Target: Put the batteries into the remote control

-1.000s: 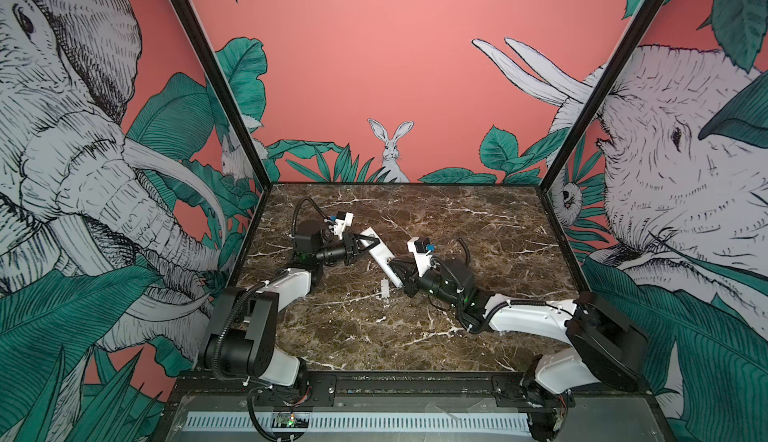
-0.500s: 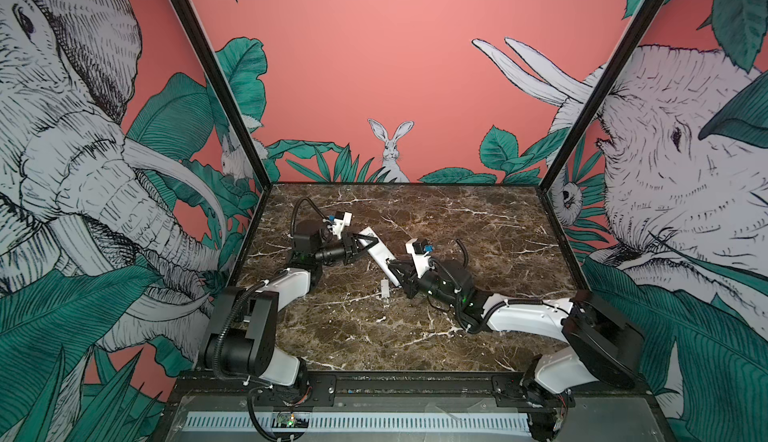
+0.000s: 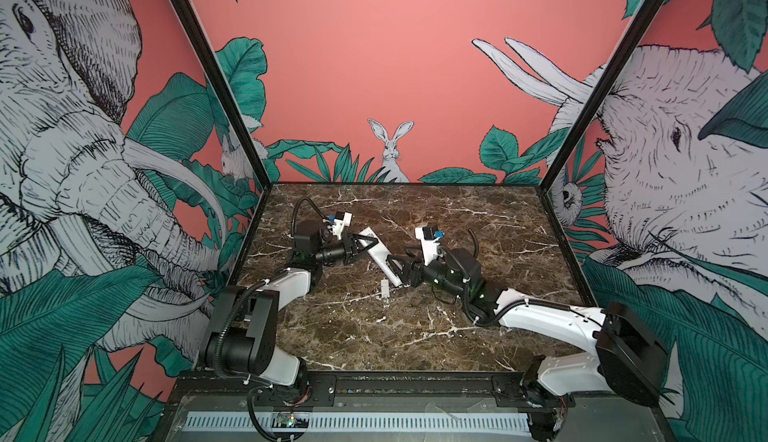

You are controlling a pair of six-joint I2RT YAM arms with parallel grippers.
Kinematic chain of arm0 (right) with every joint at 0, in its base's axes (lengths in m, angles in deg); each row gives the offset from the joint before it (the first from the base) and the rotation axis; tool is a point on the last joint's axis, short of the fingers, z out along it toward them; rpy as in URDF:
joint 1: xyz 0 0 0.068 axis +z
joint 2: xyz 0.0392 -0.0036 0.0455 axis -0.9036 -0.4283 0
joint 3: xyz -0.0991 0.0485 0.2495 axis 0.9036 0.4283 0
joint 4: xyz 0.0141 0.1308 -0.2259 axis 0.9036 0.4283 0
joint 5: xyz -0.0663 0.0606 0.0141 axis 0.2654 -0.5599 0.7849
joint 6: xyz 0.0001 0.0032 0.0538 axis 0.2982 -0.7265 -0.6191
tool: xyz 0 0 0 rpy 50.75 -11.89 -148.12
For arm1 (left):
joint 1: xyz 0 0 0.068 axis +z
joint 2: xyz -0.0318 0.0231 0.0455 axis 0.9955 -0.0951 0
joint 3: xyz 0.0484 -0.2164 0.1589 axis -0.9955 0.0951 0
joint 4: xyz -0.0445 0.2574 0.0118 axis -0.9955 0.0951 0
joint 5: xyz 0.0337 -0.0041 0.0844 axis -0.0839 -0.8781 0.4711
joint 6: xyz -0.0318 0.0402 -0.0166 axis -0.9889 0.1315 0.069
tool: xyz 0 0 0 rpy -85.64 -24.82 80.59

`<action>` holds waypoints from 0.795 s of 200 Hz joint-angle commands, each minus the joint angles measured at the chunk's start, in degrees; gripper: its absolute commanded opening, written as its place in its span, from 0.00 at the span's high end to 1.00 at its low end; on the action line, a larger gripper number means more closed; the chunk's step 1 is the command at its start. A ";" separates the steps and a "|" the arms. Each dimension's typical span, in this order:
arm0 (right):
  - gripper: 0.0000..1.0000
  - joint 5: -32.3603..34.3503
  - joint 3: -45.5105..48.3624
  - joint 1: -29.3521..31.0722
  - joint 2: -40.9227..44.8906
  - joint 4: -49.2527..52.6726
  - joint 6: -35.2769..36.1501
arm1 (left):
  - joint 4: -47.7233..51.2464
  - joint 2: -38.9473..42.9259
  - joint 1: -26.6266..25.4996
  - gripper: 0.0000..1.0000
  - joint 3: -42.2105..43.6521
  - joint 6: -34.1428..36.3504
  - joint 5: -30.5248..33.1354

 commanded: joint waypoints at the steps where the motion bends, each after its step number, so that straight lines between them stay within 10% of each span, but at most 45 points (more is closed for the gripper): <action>1: 0.28 -0.98 -4.34 -2.06 1.33 15.57 -8.93 | -0.47 4.05 0.17 1.00 1.43 2.75 0.42; 88: 0.19 -23.01 -1.58 -8.23 -6.05 0.26 -28.06 | 1.47 8.00 0.20 1.00 2.05 5.34 0.30; 159: 0.20 -25.70 0.45 -8.02 -13.53 -12.63 -34.25 | 2.21 8.46 0.29 1.00 2.12 5.44 0.37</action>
